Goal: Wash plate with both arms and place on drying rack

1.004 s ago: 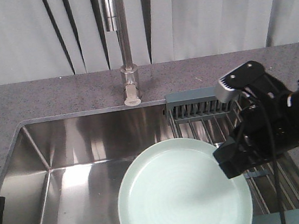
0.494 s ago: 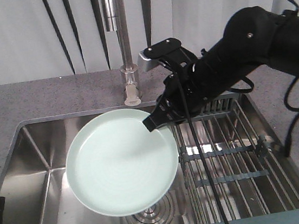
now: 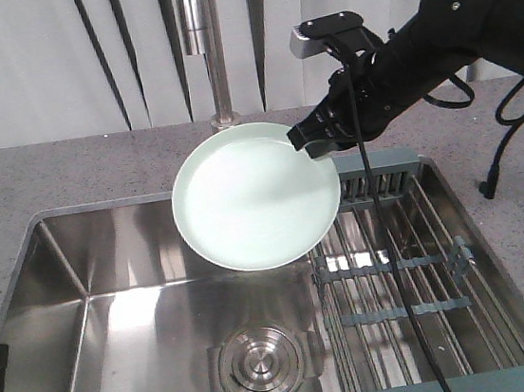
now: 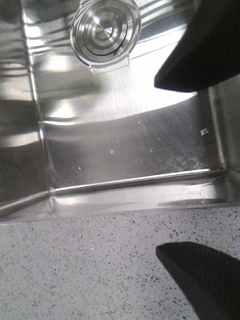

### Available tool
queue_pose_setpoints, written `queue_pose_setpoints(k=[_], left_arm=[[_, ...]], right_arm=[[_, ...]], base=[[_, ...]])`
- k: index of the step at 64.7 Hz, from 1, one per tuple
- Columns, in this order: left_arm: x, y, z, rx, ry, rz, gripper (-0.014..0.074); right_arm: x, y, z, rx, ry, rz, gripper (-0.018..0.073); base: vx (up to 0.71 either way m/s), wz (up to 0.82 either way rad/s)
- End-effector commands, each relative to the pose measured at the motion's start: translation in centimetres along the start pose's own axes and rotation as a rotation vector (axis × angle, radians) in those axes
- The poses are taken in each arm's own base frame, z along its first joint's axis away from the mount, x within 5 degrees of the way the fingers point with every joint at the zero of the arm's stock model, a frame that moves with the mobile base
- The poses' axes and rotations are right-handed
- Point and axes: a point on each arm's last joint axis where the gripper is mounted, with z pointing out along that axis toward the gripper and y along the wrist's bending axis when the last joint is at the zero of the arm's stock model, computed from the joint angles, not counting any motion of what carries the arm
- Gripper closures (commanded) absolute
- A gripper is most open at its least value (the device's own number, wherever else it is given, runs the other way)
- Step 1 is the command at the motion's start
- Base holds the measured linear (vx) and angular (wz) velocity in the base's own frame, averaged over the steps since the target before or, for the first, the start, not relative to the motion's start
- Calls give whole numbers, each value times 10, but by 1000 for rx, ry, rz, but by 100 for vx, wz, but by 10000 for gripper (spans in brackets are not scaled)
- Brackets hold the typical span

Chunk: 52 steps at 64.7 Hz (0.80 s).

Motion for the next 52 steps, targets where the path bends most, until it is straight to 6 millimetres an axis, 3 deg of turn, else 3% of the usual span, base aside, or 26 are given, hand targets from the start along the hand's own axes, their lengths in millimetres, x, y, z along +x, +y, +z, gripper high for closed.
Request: queue_pose_setpoints(k=[1, 26, 40, 52], left_arm=[[-11, -1, -7, 14, -87, -3, 11], [-11, -1, -7, 14, -87, -3, 11], [-11, -1, -7, 14, -87, -3, 11], [-11, -1, -7, 14, -87, -3, 11]], right_arm=[[-6, 7, -38, 28, -124, -2, 561], [42, 12, -46, 37, -94, 49, 561], [63, 33, -45, 10, -72, 50, 561], [66, 59, -39, -37, -62, 38, 561]], base=[[0, 0], [0, 0], [0, 0], [0, 0]])
